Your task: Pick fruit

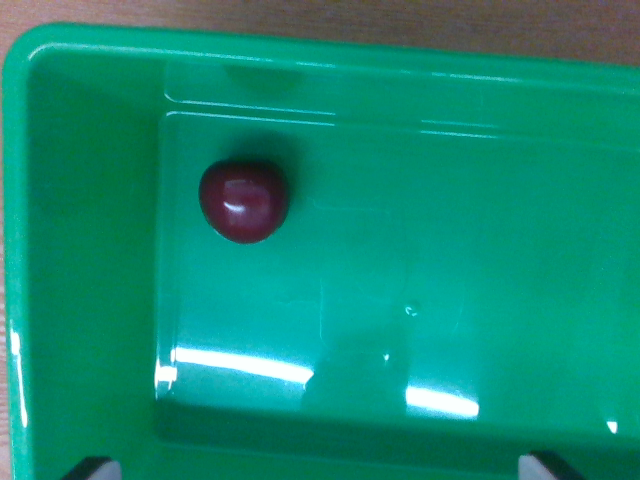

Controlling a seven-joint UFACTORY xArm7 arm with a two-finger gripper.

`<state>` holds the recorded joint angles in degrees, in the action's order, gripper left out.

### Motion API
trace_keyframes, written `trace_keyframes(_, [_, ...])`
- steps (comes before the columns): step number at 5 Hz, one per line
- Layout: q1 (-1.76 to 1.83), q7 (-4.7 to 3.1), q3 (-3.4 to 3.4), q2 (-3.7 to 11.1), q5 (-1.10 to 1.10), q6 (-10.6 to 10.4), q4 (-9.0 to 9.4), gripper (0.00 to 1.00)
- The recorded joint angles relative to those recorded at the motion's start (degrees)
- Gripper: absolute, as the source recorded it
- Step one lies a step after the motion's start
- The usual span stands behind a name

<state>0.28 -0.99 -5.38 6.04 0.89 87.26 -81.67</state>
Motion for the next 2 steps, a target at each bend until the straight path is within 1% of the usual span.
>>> trace_keyframes(1, [0.0, 0.0, 0.0, 0.0, 0.0, 0.0, 0.0, 0.0])
trace_keyframes(2, [0.1, -0.51, -0.09, 0.52, 0.0, -1.92, 0.96, 0.0])
